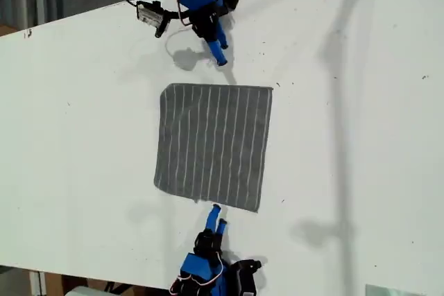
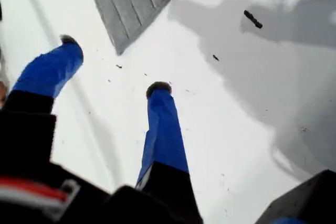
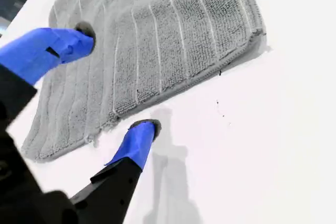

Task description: Grasp corners of a square towel and fold twice.

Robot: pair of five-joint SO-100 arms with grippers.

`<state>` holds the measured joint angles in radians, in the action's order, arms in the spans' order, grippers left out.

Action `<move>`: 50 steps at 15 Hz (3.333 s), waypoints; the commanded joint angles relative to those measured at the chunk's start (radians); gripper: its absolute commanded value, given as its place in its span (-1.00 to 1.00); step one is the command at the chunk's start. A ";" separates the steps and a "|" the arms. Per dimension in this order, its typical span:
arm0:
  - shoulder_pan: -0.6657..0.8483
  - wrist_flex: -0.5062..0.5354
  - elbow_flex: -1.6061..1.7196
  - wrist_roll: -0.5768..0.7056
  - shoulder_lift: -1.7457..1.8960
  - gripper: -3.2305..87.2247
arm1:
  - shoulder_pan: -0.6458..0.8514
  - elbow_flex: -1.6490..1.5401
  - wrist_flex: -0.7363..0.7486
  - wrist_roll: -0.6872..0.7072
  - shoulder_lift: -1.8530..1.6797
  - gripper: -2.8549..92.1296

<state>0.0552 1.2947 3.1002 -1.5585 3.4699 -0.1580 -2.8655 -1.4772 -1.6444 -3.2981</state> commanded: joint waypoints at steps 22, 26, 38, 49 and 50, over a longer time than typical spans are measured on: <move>0.249 -0.021 0.015 0.123 0.002 -0.44 | -0.176 1.491 -0.091 0.364 2.072 -0.11; 0.247 -0.020 0.015 0.123 0.002 -0.44 | -0.164 1.447 0.023 0.388 2.109 -0.16; 0.210 -0.005 0.014 0.049 0.002 -0.46 | -0.259 1.382 0.186 0.245 2.168 -0.94; -0.218 -0.304 -0.779 -0.149 -1.562 -0.35 | -0.267 1.382 0.192 0.239 2.146 -0.94; -0.252 -0.380 -0.762 -0.181 -1.620 -0.34 | -0.268 1.381 0.192 0.239 2.146 -0.94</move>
<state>-0.1488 1.0232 2.3623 -1.6997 1.9313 -0.4050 -1.4818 -1.2793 -1.3975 -1.1198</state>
